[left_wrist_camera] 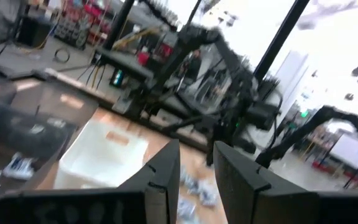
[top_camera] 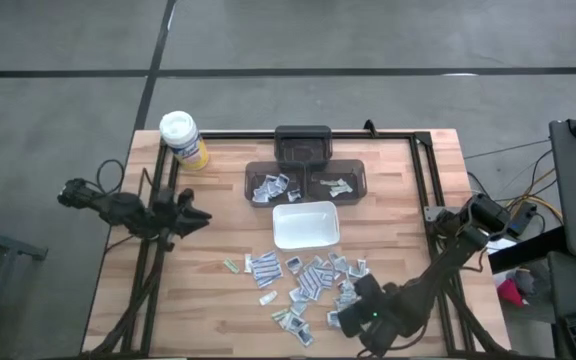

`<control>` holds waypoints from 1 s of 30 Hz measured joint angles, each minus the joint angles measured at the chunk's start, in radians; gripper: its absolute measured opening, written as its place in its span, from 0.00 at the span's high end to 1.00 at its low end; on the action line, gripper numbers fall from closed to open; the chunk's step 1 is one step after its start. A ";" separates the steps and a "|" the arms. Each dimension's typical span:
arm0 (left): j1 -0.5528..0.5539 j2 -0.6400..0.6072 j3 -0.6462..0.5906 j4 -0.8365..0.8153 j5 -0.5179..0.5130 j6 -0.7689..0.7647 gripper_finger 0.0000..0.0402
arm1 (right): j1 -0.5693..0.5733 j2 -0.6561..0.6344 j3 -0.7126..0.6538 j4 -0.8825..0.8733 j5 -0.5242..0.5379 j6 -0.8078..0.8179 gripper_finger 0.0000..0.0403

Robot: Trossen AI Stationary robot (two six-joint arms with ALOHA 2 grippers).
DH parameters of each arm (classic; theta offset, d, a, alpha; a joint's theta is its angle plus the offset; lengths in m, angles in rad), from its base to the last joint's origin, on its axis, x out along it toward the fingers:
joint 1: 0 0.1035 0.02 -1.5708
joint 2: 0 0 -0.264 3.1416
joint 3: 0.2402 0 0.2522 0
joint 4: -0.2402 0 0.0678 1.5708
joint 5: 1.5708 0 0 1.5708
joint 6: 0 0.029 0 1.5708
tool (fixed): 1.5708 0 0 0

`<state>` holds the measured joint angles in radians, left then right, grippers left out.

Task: Pick & Place First Aid Supplies
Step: Put the alcohol pad into the bottom left black bin

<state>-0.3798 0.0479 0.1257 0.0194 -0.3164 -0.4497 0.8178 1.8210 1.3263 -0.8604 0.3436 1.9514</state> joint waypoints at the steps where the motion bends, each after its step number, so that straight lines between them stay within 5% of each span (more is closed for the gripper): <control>1: 0.000 0.000 0.000 0.022 0.000 -0.001 0.77 | -0.007 0.000 0.013 -0.001 0.035 -0.005 0.98; 7: 0.000 0.000 0.000 0.106 0.000 -0.028 0.77 | -0.120 -0.001 0.085 -0.037 0.116 -0.167 0.98; 18: 0.000 0.043 0.000 0.156 0.043 -0.070 0.77 | -0.388 -0.002 0.215 -0.048 0.274 -0.699 0.98; 30: 0.000 0.318 0.100 0.208 -0.032 -0.016 0.77 | -0.544 -0.002 0.292 -0.015 0.426 -1.037 0.98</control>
<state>-0.3798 0.3663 0.2257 0.2276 -0.3483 -0.4656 0.2734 1.8191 1.6186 -0.8753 0.7697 0.9148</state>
